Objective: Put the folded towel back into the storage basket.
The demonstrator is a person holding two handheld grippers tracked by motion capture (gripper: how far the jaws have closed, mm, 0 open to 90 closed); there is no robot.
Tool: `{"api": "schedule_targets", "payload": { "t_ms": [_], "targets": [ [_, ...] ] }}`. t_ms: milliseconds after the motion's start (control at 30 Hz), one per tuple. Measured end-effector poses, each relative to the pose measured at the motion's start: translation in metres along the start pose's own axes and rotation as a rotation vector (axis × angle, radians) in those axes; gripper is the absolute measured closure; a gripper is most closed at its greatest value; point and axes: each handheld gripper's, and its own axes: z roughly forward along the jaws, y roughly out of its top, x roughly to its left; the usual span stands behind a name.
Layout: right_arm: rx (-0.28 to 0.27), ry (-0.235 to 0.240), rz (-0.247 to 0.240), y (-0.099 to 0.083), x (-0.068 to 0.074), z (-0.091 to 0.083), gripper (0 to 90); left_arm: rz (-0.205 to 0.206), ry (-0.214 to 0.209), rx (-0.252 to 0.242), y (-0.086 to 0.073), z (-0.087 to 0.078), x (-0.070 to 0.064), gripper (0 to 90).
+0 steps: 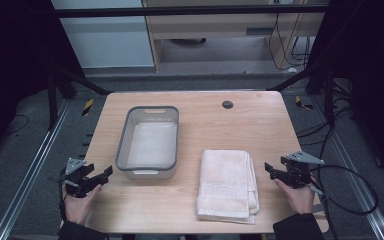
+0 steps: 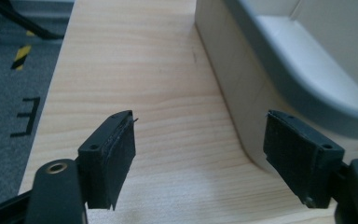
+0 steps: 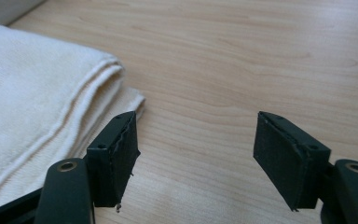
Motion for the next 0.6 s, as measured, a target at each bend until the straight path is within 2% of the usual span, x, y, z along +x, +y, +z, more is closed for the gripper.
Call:
{"api": "schedule_targets", "payload": {
  "t_ms": [167, 367, 500, 600],
  "targets": [
    [-0.052, -0.004, -0.003, 0.004, 0.002, -0.009, 31.6, 0.006, -0.025, -0.071, 0.004, -0.010, -0.006, 28.3],
    [-0.059, 0.032, 0.001, 0.008, 0.003, -0.013, 34.8, 0.017, -0.026, -0.100, 0.007, -0.016, -0.009, 30.1],
    [-0.057, 0.041, -0.011, 0.011, 0.005, -0.014, 35.1, 0.027, -0.032, -0.120, 0.010, -0.020, -0.015, 31.6],
    [-0.072, 0.056, -0.001, 0.016, 0.006, -0.015, 34.6, 0.034, -0.046, -0.128, 0.012, -0.021, -0.020, 31.8]
  ]
}}
